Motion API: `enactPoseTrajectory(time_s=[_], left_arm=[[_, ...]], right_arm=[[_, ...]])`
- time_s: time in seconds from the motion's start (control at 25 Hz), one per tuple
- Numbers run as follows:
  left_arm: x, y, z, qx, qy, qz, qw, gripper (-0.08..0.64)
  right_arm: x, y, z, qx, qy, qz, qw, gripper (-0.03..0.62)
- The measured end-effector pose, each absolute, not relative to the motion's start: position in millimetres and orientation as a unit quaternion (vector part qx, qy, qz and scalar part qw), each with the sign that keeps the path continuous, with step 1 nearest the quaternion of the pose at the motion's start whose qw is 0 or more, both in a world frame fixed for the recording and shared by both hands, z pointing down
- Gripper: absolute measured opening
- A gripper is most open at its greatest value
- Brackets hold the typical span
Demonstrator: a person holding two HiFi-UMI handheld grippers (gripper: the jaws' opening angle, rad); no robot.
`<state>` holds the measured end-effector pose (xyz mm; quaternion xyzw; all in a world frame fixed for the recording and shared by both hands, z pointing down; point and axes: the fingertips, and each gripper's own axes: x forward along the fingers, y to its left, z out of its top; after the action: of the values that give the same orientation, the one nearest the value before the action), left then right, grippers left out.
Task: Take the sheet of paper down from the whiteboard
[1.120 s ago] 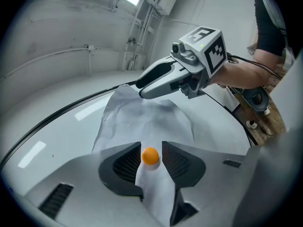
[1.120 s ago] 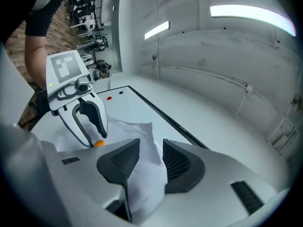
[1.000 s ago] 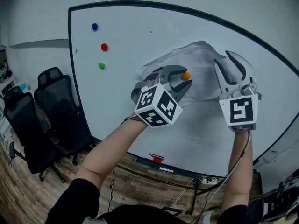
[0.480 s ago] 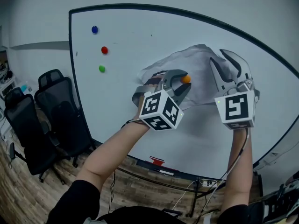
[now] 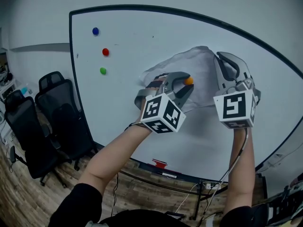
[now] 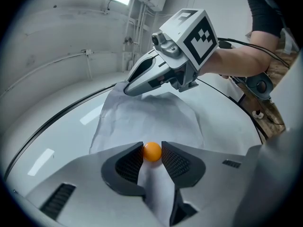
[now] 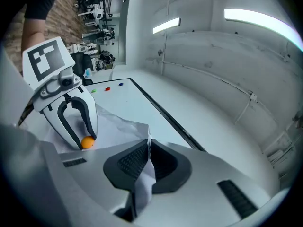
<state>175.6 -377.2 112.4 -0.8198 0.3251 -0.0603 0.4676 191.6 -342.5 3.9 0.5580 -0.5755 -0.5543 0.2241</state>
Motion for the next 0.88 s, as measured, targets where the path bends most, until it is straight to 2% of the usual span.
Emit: enactPoseTrajectory(time_s=[0.88], left_arm=[[170, -365, 103, -0.819, 0.314, -0.039, 0.479, 0.127]], right_arm=[[210, -345, 5, 0.579, -0.606, -0.513, 0.184, 0.018]])
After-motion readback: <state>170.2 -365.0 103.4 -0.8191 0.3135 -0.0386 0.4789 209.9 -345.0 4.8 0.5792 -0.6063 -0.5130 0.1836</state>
